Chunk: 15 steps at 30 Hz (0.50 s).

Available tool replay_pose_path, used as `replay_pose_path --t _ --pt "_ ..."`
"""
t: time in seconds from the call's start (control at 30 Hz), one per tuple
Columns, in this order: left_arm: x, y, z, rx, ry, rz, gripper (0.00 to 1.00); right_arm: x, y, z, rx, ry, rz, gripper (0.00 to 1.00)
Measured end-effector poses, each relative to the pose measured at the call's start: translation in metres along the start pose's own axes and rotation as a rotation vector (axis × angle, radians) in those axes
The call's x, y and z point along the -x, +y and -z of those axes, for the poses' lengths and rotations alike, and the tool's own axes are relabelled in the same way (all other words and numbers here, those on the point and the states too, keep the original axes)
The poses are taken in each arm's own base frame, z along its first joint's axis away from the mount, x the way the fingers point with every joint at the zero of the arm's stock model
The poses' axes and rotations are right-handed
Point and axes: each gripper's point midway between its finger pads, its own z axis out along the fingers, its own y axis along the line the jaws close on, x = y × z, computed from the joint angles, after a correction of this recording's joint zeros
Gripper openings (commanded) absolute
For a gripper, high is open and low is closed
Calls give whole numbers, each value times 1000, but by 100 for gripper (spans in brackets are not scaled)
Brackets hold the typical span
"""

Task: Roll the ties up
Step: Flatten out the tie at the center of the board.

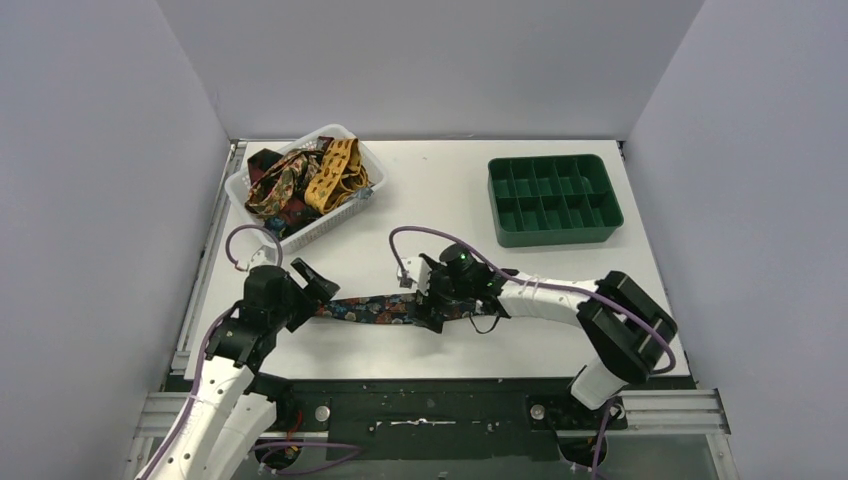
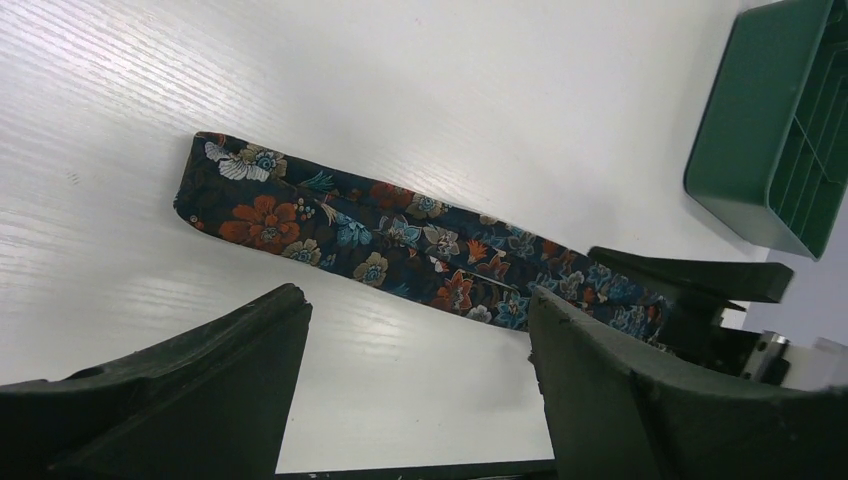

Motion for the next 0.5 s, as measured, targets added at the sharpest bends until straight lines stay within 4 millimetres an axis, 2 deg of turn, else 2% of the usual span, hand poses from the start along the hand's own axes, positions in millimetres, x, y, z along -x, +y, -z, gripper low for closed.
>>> replay_pose_path --t 0.07,0.2,0.3,0.37,0.5 --pt "0 -1 2 -6 -4 5 78 -6 3 -10 46 27 73 100" --pt "0 0 4 -9 -7 8 78 6 2 -27 113 30 213 94" --pt "0 0 4 -6 -4 9 78 17 3 -35 168 27 265 81" --pt "-1 1 4 -4 -3 9 78 19 6 -37 200 27 278 67" --pt "-2 3 4 5 4 9 78 9 16 -34 255 57 271 58"
